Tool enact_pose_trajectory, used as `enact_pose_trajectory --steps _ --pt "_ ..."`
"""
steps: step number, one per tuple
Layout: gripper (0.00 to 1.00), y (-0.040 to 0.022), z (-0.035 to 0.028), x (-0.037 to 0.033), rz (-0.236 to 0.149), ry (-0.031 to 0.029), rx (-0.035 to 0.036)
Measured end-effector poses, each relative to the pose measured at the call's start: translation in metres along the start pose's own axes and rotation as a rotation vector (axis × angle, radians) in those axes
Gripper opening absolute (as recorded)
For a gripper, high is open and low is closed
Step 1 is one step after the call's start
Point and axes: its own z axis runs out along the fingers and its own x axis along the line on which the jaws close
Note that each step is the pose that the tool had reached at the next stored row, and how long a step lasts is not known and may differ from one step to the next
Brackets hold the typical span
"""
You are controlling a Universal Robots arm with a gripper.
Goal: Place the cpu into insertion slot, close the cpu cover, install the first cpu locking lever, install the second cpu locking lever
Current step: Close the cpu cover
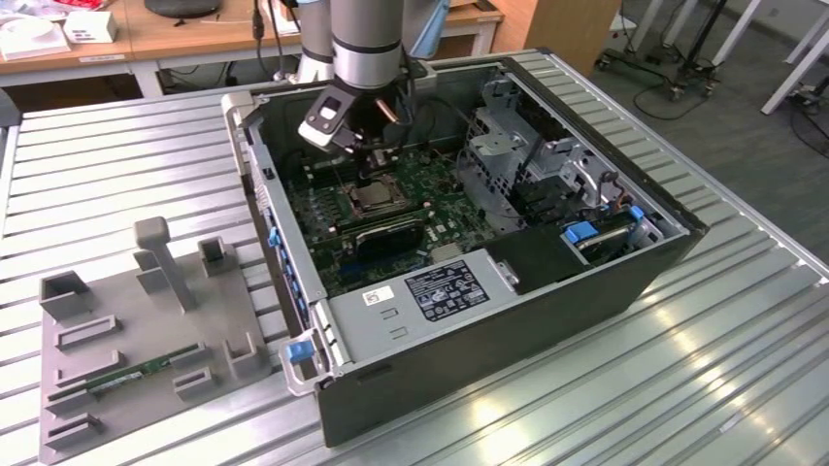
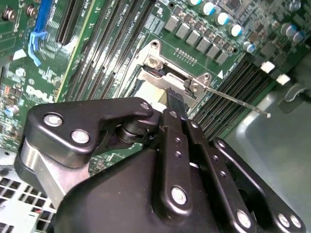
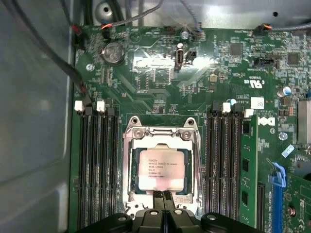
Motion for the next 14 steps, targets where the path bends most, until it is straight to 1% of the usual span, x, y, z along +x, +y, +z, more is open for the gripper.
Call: enact_pose_trajectory --steps 14 --pt "0.11 0.0000 0.0031 0.0000 -0.255 0.0061 0.0055"
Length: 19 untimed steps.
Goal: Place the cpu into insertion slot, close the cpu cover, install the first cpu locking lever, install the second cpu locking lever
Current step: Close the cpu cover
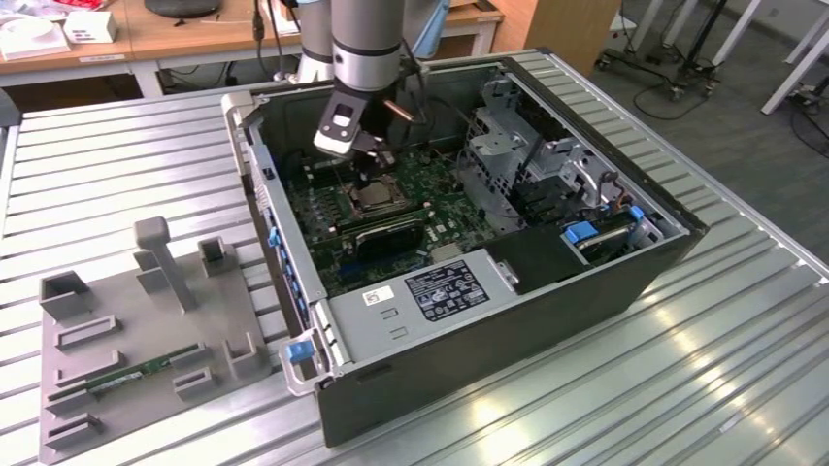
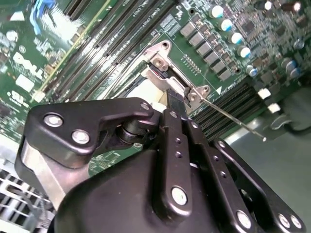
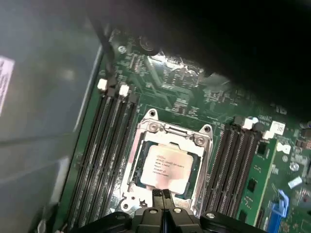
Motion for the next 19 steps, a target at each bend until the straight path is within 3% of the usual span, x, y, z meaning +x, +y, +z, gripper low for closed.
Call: enact_pose_trajectory --steps 19 --pt "0.11 0.0000 0.0004 0.0000 -0.344 0.0031 0.0086"
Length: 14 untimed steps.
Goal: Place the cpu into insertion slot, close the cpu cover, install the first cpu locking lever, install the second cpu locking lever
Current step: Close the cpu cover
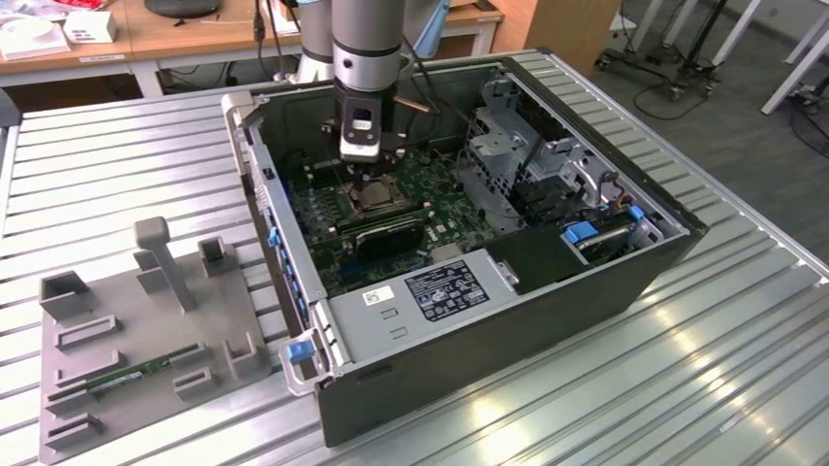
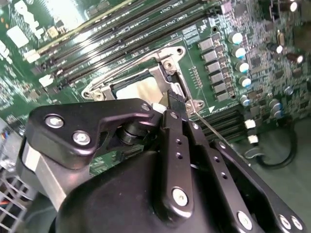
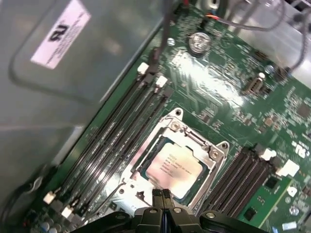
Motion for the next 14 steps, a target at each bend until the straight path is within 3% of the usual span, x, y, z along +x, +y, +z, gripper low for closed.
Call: enact_pose_trajectory --steps 14 --pt "0.11 0.0000 0.0000 0.0000 -0.254 0.0055 0.0044"
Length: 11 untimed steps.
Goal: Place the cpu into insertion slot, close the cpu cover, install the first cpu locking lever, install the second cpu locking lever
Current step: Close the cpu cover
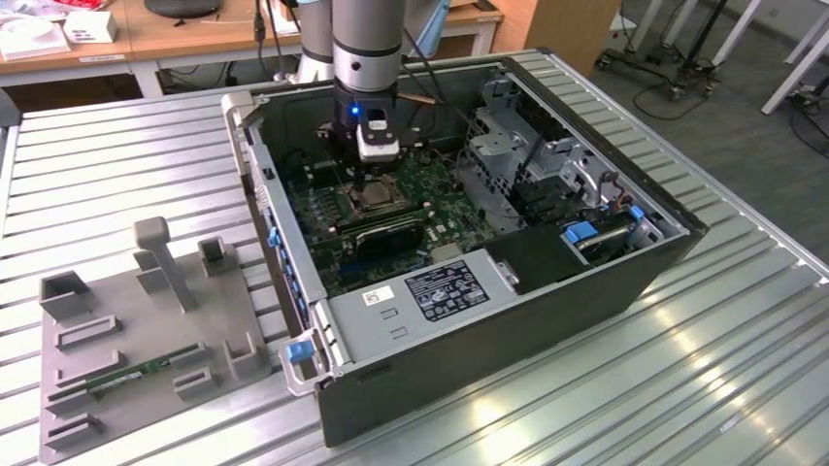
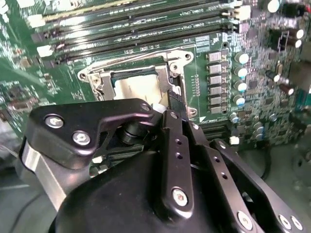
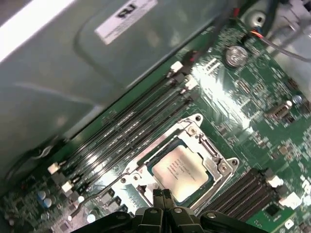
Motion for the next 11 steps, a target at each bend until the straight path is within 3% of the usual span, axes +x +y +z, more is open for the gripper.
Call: enact_pose_trajectory --steps 11 --pt "0.11 0.0000 0.0000 0.0000 -0.200 0.0043 0.0035"
